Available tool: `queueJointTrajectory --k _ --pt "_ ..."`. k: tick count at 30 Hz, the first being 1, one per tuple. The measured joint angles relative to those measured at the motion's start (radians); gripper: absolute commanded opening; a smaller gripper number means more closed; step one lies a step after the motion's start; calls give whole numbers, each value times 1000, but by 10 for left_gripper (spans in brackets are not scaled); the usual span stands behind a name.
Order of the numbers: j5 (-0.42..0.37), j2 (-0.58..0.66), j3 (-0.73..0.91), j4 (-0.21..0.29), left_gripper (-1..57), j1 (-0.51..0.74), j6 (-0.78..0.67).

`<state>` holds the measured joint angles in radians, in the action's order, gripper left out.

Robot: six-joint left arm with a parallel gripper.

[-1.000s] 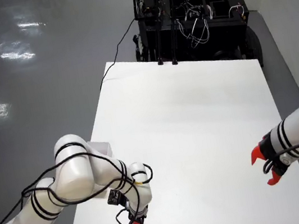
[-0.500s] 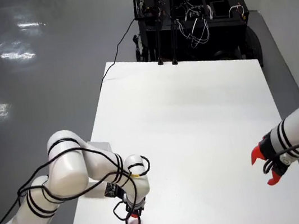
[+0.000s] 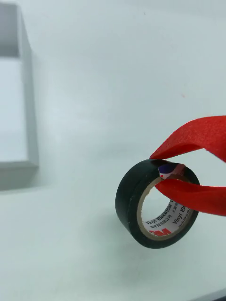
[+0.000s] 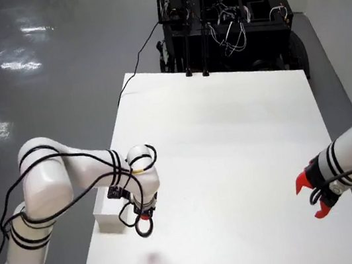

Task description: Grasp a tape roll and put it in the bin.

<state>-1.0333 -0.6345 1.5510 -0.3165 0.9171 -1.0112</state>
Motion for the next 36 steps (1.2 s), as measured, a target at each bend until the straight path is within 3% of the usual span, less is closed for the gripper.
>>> queueJointTrajectory --k 15,24,36 --pt "-63 124 0 -40 -8 -243 85" --pt "-35 146 -2 -44 -8 -407 134" --pt "24 70 -3 -34 -8 -540 178"
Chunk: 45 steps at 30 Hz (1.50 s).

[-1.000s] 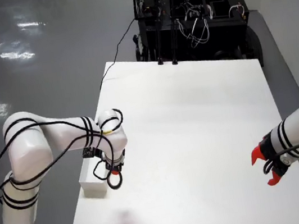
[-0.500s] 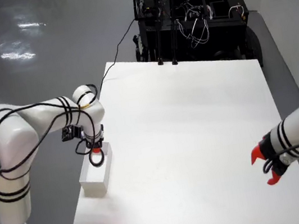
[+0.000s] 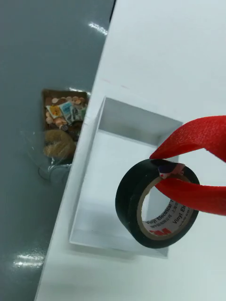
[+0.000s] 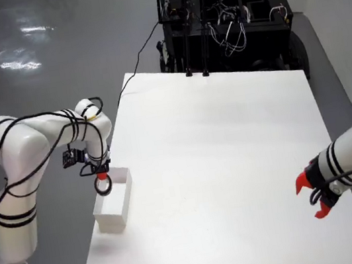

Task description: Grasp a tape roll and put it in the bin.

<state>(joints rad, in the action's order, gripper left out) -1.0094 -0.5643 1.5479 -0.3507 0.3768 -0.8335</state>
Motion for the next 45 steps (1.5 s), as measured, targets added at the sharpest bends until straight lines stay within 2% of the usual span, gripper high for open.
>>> queueJointTrajectory --k 10,25,26,28,31,33,37,40,45 --pt "73 -72 -1 11 -8 -50 9" --pt "135 -112 -2 18 -8 -51 11" --pt "138 -113 -2 19 13 -51 11" --pt "142 -116 -2 19 124 -49 10" --pt "147 -119 -2 20 260 -48 9" --pt "150 -120 -2 20 276 -47 9" --pt "155 -123 -2 21 272 -45 8" --pt "158 -124 -2 21 223 -44 8" --pt "158 -126 -2 22 -5 -41 8"
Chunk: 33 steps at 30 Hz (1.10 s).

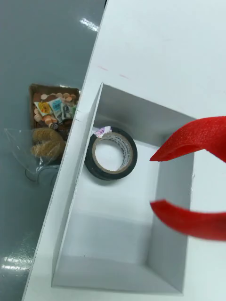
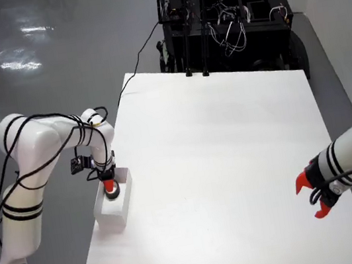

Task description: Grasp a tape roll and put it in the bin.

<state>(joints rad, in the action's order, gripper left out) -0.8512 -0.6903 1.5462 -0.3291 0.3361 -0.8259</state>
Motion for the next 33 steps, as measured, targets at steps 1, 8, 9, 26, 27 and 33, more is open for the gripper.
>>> queueJointTrajectory --k 1,8,9,26,27,33 --pt "-1 0 0 0 -6 1 0" --pt "-28 0 -1 0 -6 26 -1" --pt "-33 4 -1 0 -6 34 -1" --pt "-135 157 -3 -1 -6 319 -38" --pt "-141 164 -3 0 -5 346 -43" --pt "-165 193 -3 9 -5 495 -71"
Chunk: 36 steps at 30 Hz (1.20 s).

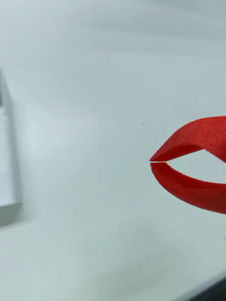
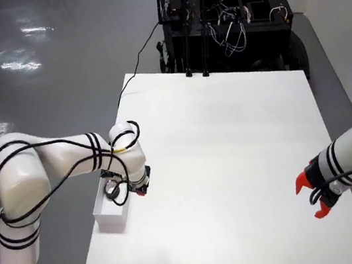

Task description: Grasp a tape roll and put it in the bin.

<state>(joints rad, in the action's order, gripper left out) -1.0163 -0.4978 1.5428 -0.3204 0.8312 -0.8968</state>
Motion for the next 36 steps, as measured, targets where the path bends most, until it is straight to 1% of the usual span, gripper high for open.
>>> queueJointTrajectory --k 4,11,18,27,36 --pt "-11 17 0 8 -5 113 -19" --pt "-22 61 -1 15 -5 270 -39" --pt "-39 125 -1 19 -5 395 -49" --pt "-85 217 -1 23 -5 488 -44" --pt "-137 328 -1 44 -4 510 -15"
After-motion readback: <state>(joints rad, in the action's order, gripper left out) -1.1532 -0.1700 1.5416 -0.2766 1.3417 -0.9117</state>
